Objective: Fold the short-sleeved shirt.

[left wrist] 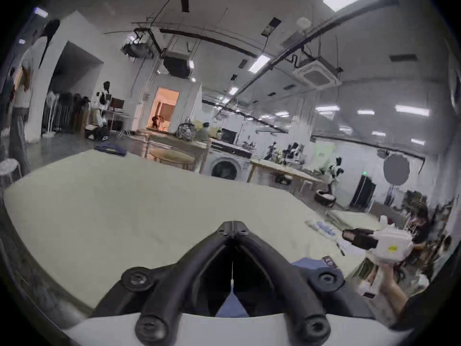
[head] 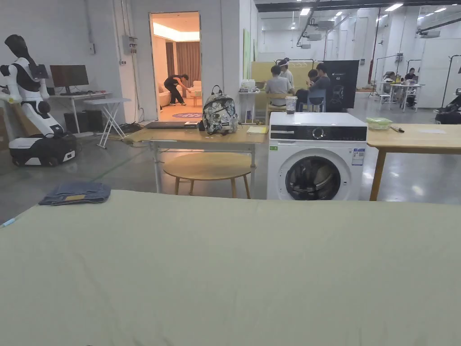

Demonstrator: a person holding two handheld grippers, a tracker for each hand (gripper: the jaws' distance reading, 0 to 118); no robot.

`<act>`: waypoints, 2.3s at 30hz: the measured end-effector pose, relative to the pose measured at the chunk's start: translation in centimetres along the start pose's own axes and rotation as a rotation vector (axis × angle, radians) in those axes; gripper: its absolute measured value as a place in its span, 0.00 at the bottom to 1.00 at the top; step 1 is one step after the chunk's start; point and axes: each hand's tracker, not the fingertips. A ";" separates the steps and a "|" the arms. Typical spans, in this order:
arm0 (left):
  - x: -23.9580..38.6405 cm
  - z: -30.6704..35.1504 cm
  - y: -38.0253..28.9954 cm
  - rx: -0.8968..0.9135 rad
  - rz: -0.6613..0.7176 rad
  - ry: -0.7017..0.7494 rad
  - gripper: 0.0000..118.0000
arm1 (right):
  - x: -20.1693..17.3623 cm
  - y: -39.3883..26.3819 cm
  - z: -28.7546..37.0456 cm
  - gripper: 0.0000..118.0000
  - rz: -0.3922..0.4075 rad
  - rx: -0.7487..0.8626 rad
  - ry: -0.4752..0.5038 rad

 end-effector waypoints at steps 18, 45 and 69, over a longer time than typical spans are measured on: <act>-24.9 -5.8 -16.9 -0.327 0.745 0.006 0.97 | 2.7 -3.6 1.0 0.00 -0.104 -0.136 0.023; -8.0 -11.0 -3.5 -0.410 0.274 0.201 0.06 | 4.1 -6.6 2.0 0.00 -0.255 -0.156 0.046; -0.8 -23.5 -21.9 -0.801 0.202 -0.095 0.00 | 1.9 -7.7 3.4 0.00 -0.266 -0.238 0.040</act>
